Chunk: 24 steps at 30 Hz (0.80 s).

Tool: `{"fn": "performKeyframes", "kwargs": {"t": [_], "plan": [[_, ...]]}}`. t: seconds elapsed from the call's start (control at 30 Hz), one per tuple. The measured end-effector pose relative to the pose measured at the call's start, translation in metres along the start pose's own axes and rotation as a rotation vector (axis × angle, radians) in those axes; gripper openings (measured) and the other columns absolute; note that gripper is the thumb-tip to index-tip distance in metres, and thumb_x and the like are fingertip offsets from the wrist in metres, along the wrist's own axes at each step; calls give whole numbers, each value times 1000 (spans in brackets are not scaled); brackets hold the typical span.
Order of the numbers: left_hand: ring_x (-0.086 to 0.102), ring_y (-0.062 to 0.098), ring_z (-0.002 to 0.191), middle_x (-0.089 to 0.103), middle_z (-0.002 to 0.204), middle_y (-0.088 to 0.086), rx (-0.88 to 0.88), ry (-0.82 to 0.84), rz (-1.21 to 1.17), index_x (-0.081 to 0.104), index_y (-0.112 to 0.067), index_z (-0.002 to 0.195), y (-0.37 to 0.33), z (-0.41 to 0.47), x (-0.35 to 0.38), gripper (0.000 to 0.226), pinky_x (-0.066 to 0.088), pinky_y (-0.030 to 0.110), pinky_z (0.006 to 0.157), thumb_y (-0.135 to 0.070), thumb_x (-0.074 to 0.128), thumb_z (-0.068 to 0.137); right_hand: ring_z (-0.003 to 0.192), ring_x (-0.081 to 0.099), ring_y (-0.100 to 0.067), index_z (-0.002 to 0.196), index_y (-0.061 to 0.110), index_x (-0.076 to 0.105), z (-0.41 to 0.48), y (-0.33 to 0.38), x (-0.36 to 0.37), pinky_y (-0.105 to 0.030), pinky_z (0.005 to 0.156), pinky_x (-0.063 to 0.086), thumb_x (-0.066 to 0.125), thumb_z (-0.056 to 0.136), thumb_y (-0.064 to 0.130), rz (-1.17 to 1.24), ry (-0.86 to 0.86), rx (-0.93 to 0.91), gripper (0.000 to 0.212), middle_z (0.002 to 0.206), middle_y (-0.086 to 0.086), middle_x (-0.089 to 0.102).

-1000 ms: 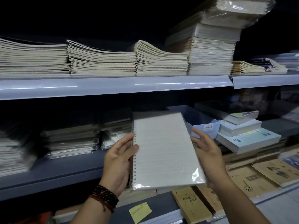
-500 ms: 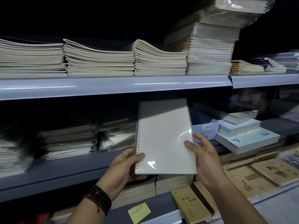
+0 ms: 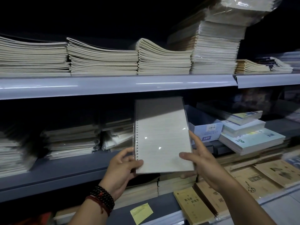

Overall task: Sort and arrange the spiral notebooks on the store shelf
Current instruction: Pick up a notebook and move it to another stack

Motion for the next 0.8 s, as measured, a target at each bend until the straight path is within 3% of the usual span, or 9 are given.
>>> {"fn": "performKeyframes", "kwargs": {"t": [0.1,0.27,0.5,0.63,0.73,0.8], "plan": [[74,27,89,75,95,11,86,-50,82,67,-17,117,-1,-2,1,43,61,44,84,11,70,84,96,73,-28,134,58,38,2,-5,2,-43,57,57,73,86,3,-110,-30,2,82,109,0,74],[74,27,98,78,101,5,170,-118,130,69,-13,118,0,-4,2,38,56,48,97,5,74,84,86,74,-21,119,20,57,7,-10,12,-46,56,58,73,85,-2,-71,-221,-19,44,102,3,76],[75,15,93,79,97,-2,239,-233,127,70,-17,114,-3,-8,-6,39,58,35,90,3,77,82,81,73,-24,106,29,63,11,-12,32,-40,49,58,73,85,0,-137,-299,-112,37,99,3,73],[72,4,94,76,99,-8,272,-270,141,67,-32,105,-9,-12,-22,39,54,23,85,-5,82,81,64,71,-31,104,25,67,14,-9,47,-44,52,60,75,85,2,-115,-315,-129,31,90,3,73],[72,9,101,77,103,-7,271,-264,185,71,-29,109,-16,-15,-44,33,55,32,94,-10,80,83,54,68,-35,107,20,67,18,-4,67,-46,63,61,75,86,7,-125,-278,-124,26,92,10,76],[73,12,101,78,104,-6,275,-266,211,71,-25,116,-24,-21,-63,34,56,37,96,-12,78,86,58,69,-36,106,19,67,21,-1,86,-50,62,61,75,86,6,-119,-244,-139,25,94,10,76]]}}
Point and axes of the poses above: each hand's wrist, its own z-axis towards the middle knuckle, its own x-axis out of the palm, y = z × x, the point moved 2 cm from there along z, towards the middle knuckle
